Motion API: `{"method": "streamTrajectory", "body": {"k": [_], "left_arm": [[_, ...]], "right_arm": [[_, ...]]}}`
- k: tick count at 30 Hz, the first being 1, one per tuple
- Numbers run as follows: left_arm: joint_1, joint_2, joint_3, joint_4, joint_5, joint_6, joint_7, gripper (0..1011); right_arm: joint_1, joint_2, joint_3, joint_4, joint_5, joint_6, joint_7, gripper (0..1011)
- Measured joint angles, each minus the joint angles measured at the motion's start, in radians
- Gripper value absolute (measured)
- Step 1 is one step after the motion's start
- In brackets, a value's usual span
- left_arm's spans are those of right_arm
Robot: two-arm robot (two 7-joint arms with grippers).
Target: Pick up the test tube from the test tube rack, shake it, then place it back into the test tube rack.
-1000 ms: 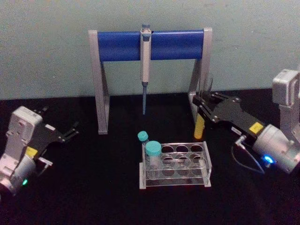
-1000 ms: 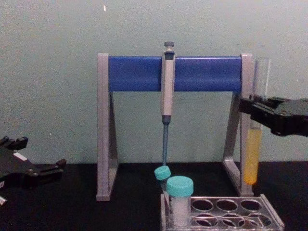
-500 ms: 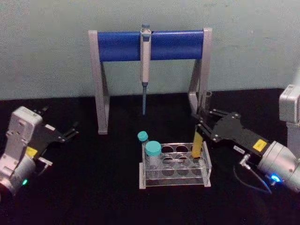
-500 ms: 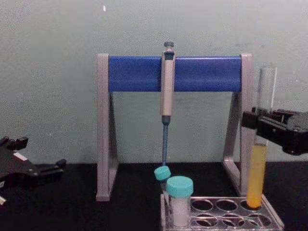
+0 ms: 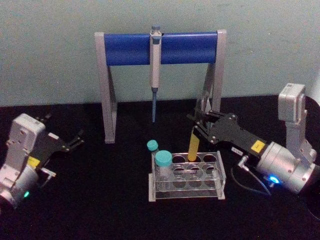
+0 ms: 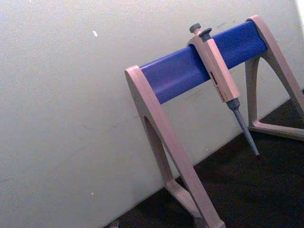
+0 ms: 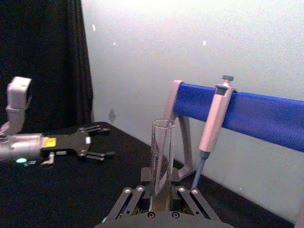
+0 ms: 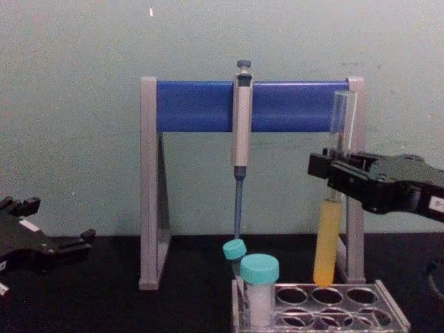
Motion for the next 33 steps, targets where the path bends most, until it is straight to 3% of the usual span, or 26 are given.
{"method": "streamTrajectory", "body": {"k": [10, 33], "left_arm": [[0.0, 0.0, 0.0, 0.0, 0.0, 0.0, 0.0, 1010], [0.0, 0.0, 0.0, 0.0, 0.0, 0.0, 0.0, 1010]], "right_arm": [[0.06, -0.045, -0.003, 0.089, -0.031, -0.018, -0.044, 232], [0.045, -0.045, 0.028, 0.071, -0.049, -0.008, -0.073, 232]]}}
